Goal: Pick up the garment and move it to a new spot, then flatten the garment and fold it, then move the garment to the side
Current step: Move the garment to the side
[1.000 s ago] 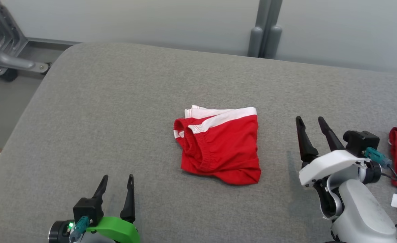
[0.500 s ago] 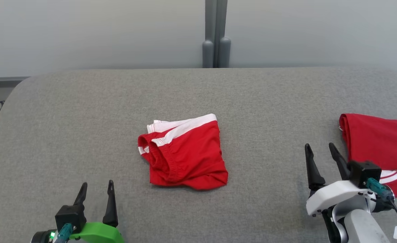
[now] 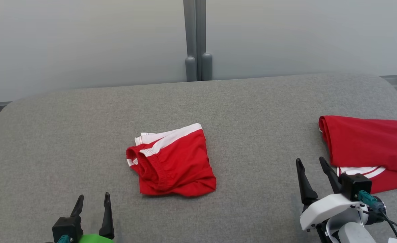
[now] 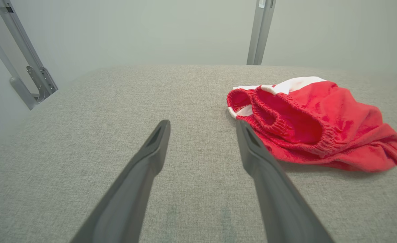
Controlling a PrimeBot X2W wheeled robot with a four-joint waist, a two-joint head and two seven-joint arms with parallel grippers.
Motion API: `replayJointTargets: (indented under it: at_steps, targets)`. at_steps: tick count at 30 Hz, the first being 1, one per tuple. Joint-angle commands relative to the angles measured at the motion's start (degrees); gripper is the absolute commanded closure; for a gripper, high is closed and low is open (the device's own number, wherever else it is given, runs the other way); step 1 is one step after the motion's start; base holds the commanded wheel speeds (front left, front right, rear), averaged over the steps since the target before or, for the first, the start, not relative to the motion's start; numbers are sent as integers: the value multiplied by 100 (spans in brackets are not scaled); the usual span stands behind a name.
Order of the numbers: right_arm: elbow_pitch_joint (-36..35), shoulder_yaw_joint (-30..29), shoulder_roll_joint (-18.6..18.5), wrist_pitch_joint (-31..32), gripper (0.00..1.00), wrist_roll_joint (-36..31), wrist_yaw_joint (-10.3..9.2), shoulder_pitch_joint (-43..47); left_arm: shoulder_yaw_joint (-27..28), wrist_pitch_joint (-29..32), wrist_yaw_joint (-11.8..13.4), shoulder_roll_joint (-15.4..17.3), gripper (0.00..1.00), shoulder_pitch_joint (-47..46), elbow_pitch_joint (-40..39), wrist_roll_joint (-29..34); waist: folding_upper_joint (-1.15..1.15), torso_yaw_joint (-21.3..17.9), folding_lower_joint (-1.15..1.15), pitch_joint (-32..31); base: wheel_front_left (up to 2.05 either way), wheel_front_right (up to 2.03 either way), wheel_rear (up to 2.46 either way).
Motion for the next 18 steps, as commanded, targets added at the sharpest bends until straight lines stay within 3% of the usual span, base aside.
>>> replayJointTargets:
  at_steps: [1,18]
  targets:
    - [-2,42,-4,-16,0,78,-4,97,20,4,-34,18,0,122,-16,56,0,4,0,-24,0,0,0]
    - [48,244,-5,-16,0,177,-3,33,-144,4,-54,17,0,94,-65,55,0,205,0,107,0,0,0]
